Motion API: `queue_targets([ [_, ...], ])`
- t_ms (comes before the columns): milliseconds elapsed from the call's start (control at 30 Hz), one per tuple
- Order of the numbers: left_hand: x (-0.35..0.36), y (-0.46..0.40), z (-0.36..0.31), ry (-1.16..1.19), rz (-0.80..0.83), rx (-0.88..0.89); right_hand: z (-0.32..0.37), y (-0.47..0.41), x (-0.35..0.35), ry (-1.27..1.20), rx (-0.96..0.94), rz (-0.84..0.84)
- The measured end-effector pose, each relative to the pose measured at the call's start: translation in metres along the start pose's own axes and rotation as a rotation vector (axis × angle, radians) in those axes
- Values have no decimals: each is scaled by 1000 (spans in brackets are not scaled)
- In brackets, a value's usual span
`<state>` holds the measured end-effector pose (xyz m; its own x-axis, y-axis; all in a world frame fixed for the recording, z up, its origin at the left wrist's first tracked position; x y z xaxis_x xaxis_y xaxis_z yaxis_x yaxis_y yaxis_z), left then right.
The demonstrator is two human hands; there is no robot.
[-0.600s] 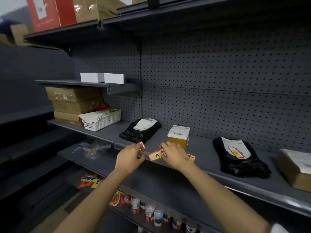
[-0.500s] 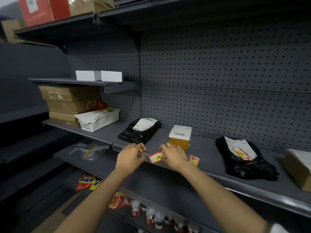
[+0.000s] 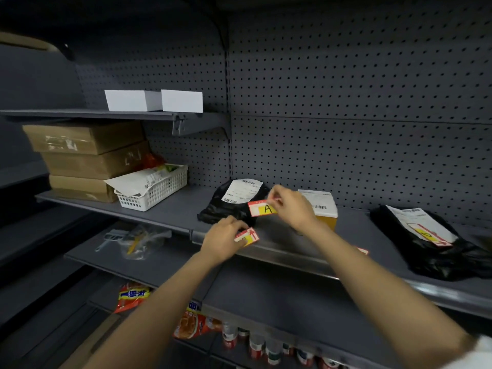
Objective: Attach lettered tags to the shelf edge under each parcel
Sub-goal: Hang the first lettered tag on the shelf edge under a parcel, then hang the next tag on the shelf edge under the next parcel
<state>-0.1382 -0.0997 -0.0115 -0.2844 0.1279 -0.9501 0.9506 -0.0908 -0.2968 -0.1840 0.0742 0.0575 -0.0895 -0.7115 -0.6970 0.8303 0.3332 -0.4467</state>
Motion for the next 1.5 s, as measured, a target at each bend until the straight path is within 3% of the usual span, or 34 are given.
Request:
queue_targets([
  [233, 15, 2, 25, 228, 22, 92, 10, 10, 37, 59, -74, 20],
  [333, 13, 4, 45, 98, 69, 103, 15, 13, 56, 78, -103, 66],
  [500, 13, 5, 66, 118, 71, 89, 21, 11, 78, 65, -109, 75],
  [733, 8, 4, 82, -60, 16, 147, 22, 10, 107, 162, -112, 164],
  [833, 1, 6, 79, -43, -101, 171, 22, 12, 119, 152, -89, 131],
  [967, -18, 2, 56, 18, -298, 205, 19, 15, 112, 39, -66, 53],
  [1100, -21, -12, 12, -46, -346, 359, 2, 50, 69, -225, -54, -141],
  [1233, -7, -16, -45, -9, -341, 501, -19, 87, 21, -131, -85, -247],
  [1367, 10, -10, -83, 171, -360, 410, -43, 108, -21, -1, 31, -360],
  [1500, 37, 0, -111, 63, -307, 506, -57, 124, -42, 88, 120, -365],
])
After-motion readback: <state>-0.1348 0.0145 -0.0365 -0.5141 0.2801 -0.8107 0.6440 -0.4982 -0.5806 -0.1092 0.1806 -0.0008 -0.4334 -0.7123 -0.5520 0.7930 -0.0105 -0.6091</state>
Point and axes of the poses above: each hand's wrist, its own y-axis away from the middle knuckle, its own x-axis out of the palm, z = x × y, the point moved 3 cm from there along -y, towards the middle knuckle, and after that the axes turned 12 degrees about -y, right-handed, at the moved point
